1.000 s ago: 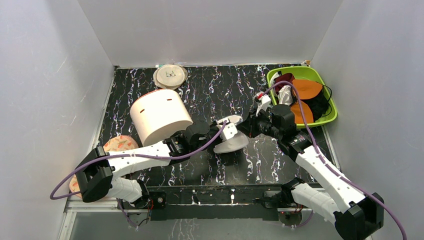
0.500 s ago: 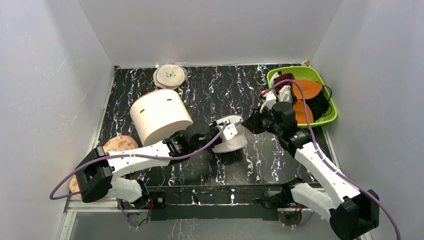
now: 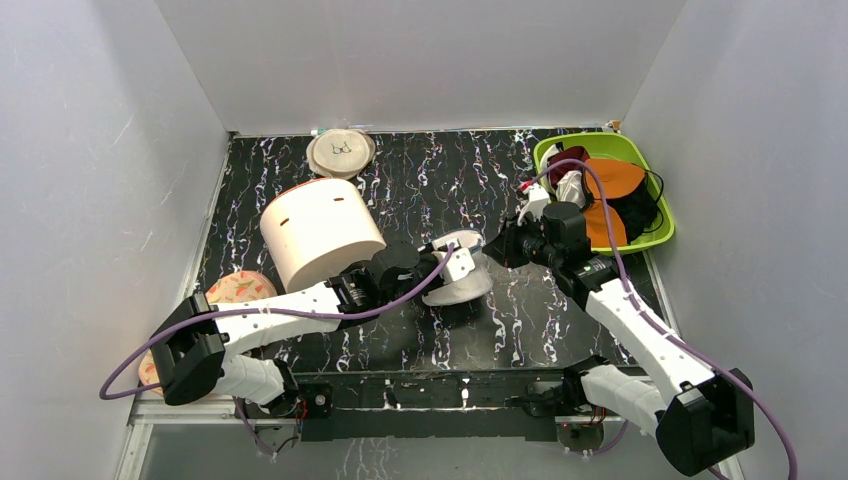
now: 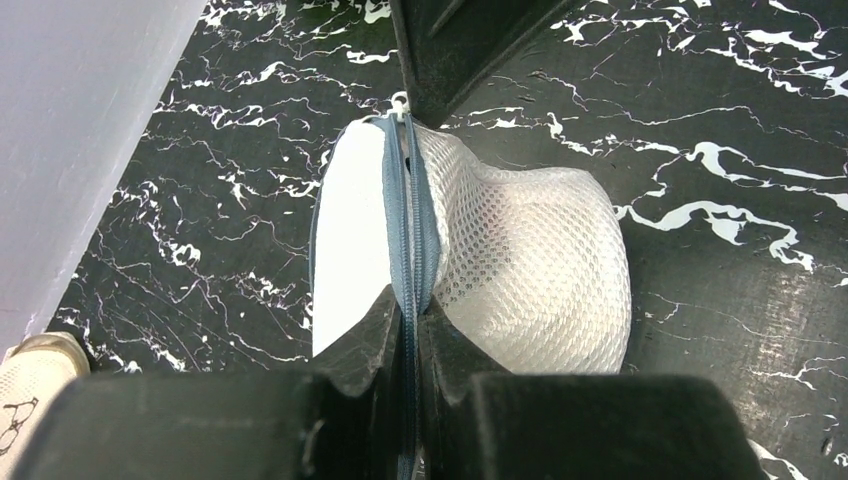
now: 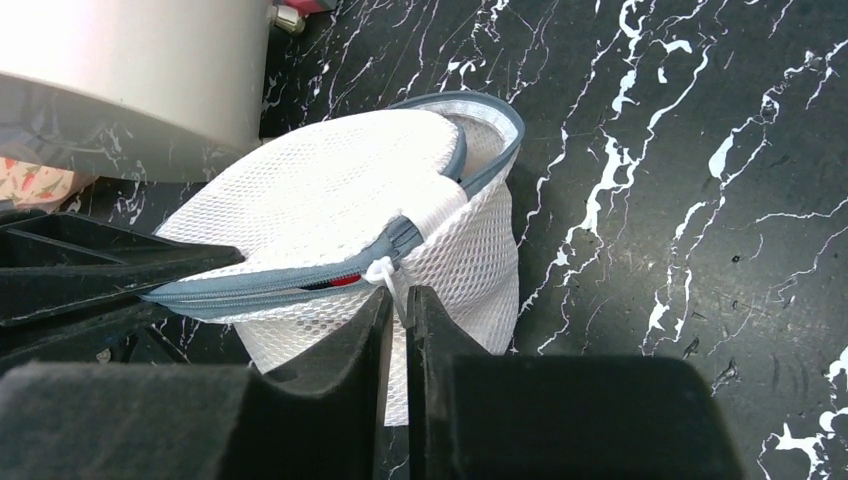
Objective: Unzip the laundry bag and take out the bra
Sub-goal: Unzip the laundry bag at the center of the board, then open the laundry bag at the center of the board.
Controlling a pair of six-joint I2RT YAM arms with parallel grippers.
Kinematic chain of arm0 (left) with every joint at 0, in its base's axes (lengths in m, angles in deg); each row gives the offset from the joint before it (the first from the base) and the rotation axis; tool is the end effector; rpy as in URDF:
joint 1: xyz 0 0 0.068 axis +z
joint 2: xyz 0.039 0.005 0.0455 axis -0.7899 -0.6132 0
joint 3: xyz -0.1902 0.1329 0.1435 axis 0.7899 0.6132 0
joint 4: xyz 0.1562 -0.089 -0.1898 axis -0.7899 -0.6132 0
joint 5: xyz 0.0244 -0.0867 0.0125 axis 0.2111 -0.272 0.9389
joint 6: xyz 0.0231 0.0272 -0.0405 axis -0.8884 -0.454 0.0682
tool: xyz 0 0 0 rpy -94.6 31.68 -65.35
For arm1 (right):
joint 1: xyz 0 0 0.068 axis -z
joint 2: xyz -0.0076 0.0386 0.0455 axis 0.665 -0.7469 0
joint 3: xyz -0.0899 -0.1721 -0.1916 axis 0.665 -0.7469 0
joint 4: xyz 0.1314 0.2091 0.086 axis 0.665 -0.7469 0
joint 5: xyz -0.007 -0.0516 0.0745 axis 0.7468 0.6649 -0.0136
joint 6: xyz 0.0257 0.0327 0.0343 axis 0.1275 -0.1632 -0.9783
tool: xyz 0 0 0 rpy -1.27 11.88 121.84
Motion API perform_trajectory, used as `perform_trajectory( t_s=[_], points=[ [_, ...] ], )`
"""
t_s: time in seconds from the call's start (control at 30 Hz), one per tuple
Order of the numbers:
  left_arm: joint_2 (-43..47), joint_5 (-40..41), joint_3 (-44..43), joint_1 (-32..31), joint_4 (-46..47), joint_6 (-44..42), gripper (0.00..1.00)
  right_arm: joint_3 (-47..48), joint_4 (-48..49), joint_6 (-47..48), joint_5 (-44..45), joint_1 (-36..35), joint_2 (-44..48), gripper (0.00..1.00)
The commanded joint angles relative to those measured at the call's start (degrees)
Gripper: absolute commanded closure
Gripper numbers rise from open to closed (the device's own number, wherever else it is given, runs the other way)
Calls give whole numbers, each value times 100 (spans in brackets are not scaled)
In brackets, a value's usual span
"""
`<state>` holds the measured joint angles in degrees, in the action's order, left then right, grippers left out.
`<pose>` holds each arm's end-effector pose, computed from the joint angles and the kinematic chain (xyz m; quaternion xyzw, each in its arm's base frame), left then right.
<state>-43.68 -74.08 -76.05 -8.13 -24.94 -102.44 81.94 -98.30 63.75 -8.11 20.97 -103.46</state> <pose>0.1548 -0.2658 0.2748 0.5079 0.5930 -0.1631 0.6031 0.2021 0.0894 0.2731 -0.1178 0.8516 0.2987 0.4143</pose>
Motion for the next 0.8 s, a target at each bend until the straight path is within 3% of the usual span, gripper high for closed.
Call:
perform_trajectory(
  t_s=[0.0,0.1,0.27,0.5,0.77],
  points=[
    [216,-132,-219,10,-90,90,88,328,167,154,97,102,11,87],
    [288,-416,-305,12,-216,255,55,371,65,148,152,103,77,77],
    [662,-826,-294,14,-223,440,17,594,-236,155,460,106,226,61],
    [1495,-30,111,19,500,527,4,1155,-769,345,410,-51,-19,44],
    [2244,2722,716,85,1886,-119,3,1961,-1369,42,1580,-1550,-669,24]
  ],
)
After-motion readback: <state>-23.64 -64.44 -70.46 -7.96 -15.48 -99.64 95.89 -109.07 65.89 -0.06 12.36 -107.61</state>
